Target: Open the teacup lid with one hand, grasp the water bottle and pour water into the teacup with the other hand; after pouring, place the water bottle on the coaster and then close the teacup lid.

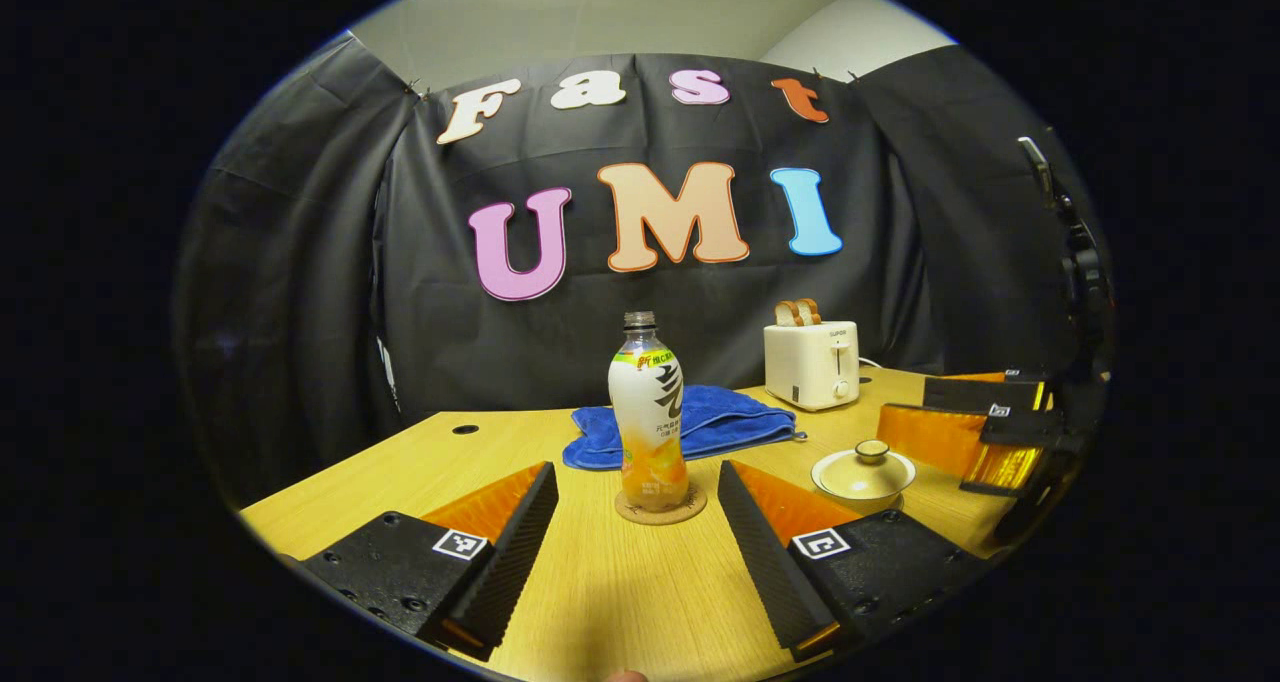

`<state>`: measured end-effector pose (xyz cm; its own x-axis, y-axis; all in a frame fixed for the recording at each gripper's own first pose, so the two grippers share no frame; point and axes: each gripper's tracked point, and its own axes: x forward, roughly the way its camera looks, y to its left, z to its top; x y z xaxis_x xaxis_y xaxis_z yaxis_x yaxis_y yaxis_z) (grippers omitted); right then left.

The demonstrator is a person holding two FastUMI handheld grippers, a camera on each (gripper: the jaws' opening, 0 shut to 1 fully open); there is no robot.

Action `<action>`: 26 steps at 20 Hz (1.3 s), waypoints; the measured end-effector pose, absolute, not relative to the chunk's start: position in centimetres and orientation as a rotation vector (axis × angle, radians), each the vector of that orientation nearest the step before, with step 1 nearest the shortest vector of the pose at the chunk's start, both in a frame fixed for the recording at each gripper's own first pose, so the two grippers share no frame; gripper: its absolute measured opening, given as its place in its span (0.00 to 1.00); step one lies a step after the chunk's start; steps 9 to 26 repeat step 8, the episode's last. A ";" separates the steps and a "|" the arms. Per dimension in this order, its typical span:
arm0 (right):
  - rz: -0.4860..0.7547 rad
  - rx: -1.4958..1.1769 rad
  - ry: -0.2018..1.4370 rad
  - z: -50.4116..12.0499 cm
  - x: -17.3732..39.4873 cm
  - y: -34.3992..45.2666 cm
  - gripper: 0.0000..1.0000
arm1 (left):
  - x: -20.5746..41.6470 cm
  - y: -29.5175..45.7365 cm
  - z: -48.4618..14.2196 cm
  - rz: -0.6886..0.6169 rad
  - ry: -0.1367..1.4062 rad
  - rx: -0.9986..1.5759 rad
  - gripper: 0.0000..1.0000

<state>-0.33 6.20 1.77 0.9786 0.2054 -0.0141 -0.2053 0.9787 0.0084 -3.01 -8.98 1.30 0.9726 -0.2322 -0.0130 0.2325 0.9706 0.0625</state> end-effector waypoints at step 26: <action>0.137 0.033 0.023 0.8 -3.4 3.5 1.00 | -4.7 -7.7 -0.4 -0.180 0.028 0.044 0.96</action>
